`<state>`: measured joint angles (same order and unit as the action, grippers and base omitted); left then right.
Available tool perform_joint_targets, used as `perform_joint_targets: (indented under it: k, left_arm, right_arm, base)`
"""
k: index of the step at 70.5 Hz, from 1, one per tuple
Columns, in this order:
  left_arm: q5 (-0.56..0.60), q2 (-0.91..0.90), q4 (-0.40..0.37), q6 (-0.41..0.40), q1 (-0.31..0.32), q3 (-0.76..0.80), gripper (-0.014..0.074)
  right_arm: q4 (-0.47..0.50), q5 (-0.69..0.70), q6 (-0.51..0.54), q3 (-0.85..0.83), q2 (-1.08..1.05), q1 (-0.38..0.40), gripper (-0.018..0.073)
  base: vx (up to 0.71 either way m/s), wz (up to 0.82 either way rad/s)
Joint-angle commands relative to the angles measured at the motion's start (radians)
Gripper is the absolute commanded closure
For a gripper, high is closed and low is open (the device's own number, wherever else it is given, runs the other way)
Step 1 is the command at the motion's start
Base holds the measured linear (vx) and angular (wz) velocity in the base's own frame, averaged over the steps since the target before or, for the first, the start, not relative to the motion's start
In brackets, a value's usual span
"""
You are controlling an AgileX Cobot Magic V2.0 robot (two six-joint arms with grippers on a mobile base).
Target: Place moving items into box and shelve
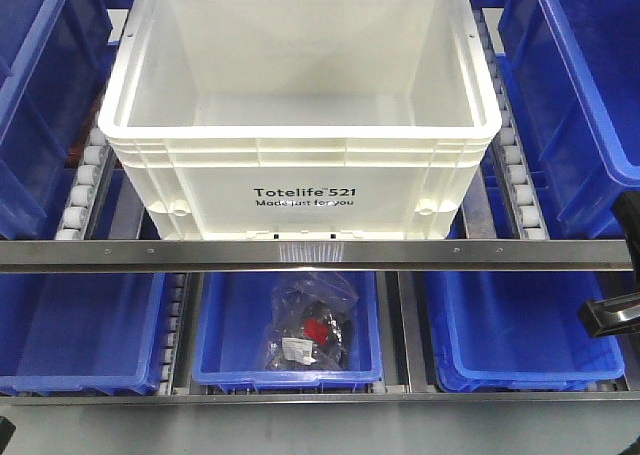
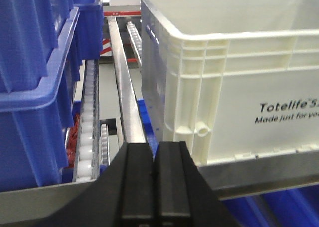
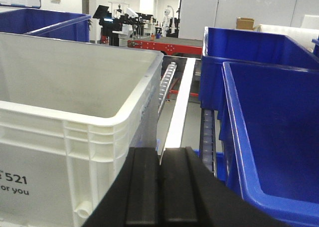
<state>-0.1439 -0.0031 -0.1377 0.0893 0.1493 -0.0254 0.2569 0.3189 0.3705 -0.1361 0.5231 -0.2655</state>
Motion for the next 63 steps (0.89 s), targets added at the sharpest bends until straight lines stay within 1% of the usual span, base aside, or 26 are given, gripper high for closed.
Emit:
perform_joint_targets:
  k: [1, 63]
  left_arm:
    - [0.045, -0.017, 0.003, 0.004, 0.004, -0.018, 0.0624]
    - [0.045, -0.016, 0.001, 0.004, 0.004, -0.018, 0.0624]
  right_arm:
    - [-0.012, 0.079, 0.000, -0.027, 0.004, 0.002, 0.0574]
    - [-0.013, 0.082, 0.000, -0.027, 0.007, 0.002, 0.0574]
  base:
    - [0.00, 0.00]
    - [0.00, 0.00]
